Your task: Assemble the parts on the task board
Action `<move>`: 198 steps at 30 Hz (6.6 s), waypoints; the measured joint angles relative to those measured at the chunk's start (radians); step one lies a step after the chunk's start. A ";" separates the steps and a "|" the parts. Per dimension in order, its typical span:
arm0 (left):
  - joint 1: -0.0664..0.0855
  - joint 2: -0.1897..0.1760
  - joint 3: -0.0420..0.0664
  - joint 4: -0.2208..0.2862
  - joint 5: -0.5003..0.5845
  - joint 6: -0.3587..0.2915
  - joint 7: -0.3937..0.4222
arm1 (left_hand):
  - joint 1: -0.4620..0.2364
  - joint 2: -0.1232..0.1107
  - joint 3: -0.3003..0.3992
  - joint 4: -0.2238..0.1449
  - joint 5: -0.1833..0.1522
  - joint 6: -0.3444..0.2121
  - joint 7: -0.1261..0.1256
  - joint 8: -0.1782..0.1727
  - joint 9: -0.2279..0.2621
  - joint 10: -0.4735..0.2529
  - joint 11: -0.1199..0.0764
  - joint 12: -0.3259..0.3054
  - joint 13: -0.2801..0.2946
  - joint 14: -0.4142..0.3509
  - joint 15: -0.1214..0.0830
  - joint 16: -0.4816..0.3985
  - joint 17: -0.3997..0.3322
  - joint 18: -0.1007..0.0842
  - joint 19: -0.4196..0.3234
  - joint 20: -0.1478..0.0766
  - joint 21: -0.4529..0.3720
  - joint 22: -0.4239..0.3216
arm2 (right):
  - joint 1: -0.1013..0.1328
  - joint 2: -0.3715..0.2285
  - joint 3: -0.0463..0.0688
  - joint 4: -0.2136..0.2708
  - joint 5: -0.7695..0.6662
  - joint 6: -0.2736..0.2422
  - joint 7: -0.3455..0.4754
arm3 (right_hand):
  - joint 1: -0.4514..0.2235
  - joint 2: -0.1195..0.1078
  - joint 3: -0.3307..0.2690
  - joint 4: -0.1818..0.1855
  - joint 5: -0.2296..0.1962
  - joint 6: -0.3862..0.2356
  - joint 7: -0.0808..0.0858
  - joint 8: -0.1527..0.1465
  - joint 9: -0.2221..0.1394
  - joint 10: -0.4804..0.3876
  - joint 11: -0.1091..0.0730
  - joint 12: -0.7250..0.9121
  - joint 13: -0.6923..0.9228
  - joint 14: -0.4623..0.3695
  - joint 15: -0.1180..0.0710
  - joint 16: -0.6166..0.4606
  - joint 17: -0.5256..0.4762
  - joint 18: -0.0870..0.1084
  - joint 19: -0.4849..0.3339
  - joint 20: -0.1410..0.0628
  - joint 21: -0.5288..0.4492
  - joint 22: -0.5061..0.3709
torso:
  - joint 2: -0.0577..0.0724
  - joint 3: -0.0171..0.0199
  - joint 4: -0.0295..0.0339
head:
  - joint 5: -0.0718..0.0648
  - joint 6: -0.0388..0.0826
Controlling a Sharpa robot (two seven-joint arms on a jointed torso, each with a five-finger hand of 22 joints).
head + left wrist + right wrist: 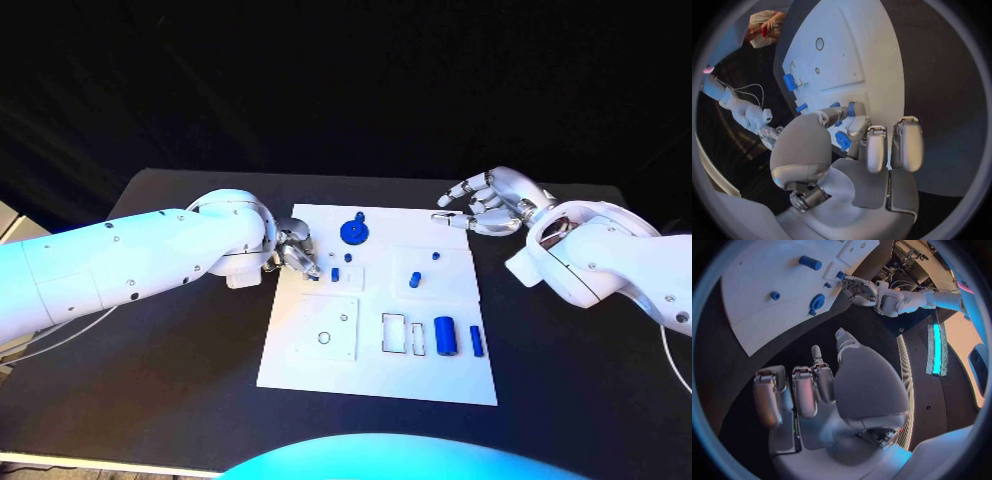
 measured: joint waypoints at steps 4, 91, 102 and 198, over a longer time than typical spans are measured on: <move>0.000 0.001 0.000 -0.001 0.006 0.000 -0.003 | -0.022 -0.006 0.025 -0.025 0.000 0.004 -0.003 0.003 0.001 0.004 -0.003 0.000 0.003 0.000 0.000 0.000 0.000 0.000 0.001 -0.001 0.000 0.000 | 0.000 0.000 0.000 0.000 0.000 0.000 0.000 | 0.000 0.000 0.000 0.000 0.000 0.000 0.000 0.000 0.000 0.000 0.000 0.000 0.000 0.000 0.000 0.000 0.000 0.000 0.000 0.000 0.000 0.000 | 0.000 0.0002 0.0000 | -0.001 -0.003; -0.002 0.012 -0.001 -0.030 0.045 -0.002 -0.020 | -0.137 -0.008 -0.234 0.059 -0.025 0.031 -0.023 0.001 -0.038 0.007 -0.007 0.000 0.015 0.000 -0.007 0.000 0.000 0.000 0.005 -0.005 0.000 0.000 | 0.000 -0.001 0.000 -0.003 0.000 0.006 0.000 | 0.000 0.000 0.000 0.000 0.000 0.000 0.000 0.000 -0.001 0.000 0.000 0.000 0.000 0.000 0.000 -0.004 0.000 0.000 0.000 0.000 0.000 0.000 | -0.001 0.0002 0.0001 | -0.008 0.000; -0.003 0.009 0.000 -0.027 0.046 -0.006 -0.019 | -0.080 0.027 -0.231 0.056 -0.025 0.031 -0.023 0.001 -0.043 0.007 -0.007 0.000 0.023 -0.004 -0.011 0.000 0.000 0.000 0.005 -0.005 0.000 0.000 | 0.000 -0.001 0.000 -0.003 0.000 0.006 -0.001 | 0.000 0.000 0.000 0.000 0.000 0.000 0.000 0.000 -0.001 0.000 0.000 0.000 0.000 0.000 0.000 -0.004 0.000 0.000 0.000 0.000 0.000 0.000 | -0.001 0.0002 0.0001 | -0.009 -0.001; -0.032 0.110 -0.020 -0.119 -0.317 -0.287 0.455 | 0.372 -0.076 -0.293 0.040 -0.060 -0.251 0.131 -0.132 -0.376 -0.610 0.145 -0.493 -0.723 -0.266 0.116 -0.342 -0.388 0.102 -0.397 0.111 -0.506 -0.566 | -0.005 0.001 0.000 -0.021 -0.001 -0.032 0.017 | 0.011 0.010 0.012 0.000 0.004 -0.012 -0.006 0.012 -0.003 -0.195 -0.009 -0.296 -0.116 0.000 -0.007 -0.112 -0.019 0.031 0.000 -0.008 -0.234 0.001 | 0.001 0.0008 0.0001 | -0.027 0.011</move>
